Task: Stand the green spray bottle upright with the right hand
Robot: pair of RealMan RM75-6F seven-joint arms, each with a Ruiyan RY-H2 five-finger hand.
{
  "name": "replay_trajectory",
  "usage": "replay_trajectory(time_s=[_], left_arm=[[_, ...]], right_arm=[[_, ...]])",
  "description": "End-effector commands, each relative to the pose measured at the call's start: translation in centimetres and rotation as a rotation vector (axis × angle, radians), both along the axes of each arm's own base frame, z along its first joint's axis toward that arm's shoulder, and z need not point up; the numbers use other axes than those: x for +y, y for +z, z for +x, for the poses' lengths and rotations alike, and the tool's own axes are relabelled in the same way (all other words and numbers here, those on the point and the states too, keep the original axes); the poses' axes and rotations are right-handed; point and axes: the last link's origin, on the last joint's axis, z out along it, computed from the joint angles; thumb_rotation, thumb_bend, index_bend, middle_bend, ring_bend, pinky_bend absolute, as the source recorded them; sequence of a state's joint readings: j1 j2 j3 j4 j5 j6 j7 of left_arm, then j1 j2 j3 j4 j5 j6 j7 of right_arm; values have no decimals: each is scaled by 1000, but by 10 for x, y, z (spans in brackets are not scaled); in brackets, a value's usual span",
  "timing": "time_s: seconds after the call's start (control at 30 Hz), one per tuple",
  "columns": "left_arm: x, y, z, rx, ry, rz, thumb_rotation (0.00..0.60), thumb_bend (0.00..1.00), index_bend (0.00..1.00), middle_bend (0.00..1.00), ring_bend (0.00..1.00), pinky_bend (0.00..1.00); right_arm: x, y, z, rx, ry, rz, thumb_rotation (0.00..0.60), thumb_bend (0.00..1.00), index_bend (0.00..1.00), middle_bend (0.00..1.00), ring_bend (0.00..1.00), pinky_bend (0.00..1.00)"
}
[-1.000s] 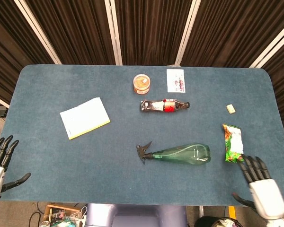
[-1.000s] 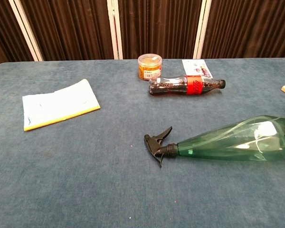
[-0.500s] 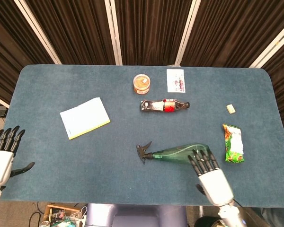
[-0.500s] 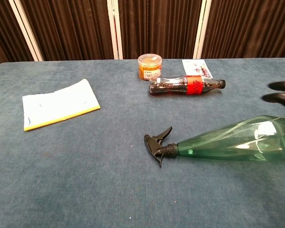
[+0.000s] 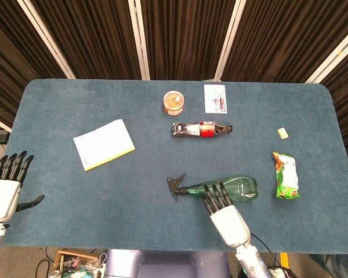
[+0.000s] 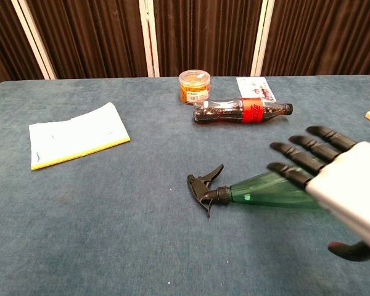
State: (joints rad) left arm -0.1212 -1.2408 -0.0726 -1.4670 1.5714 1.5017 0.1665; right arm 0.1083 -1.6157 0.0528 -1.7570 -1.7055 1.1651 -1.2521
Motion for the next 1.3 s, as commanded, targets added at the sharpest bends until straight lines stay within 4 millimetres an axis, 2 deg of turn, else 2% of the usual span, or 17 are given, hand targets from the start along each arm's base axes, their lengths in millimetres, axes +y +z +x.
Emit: replay_trajectory(time_s=[0.03, 0.3, 0.9, 1.03, 1.2, 1.3], left_arm=[[2, 0, -2, 4, 11, 1, 600, 8, 0, 0, 0, 47], [3, 7, -9, -19, 53, 27, 600, 8, 0, 0, 0, 47], [9, 0, -16, 7, 129, 4, 600, 8, 0, 0, 0, 47], [14, -3, -18, 15, 149, -6, 600, 8, 0, 0, 0, 47], [19, -6, -20, 23, 167, -16, 600, 8, 0, 0, 0, 47], [21, -6, -20, 25, 173, -15, 600, 8, 0, 0, 0, 47]], right_arm=[[-11, -14, 3, 53, 11, 8, 600, 144, 112, 0, 0, 0], [-37, -20, 5, 120, 34, 1, 600, 145, 143, 0, 0, 0], [-82, -30, -20, 245, 36, 52, 600, 156, 216, 0, 0, 0], [-92, -32, -22, 246, 37, 60, 600, 222, 337, 0, 0, 0], [-101, -35, -21, 240, 61, 56, 600, 371, 645, 4, 0, 0], [-105, -35, -20, 233, 85, 32, 600, 411, 754, 39, 0, 0]])
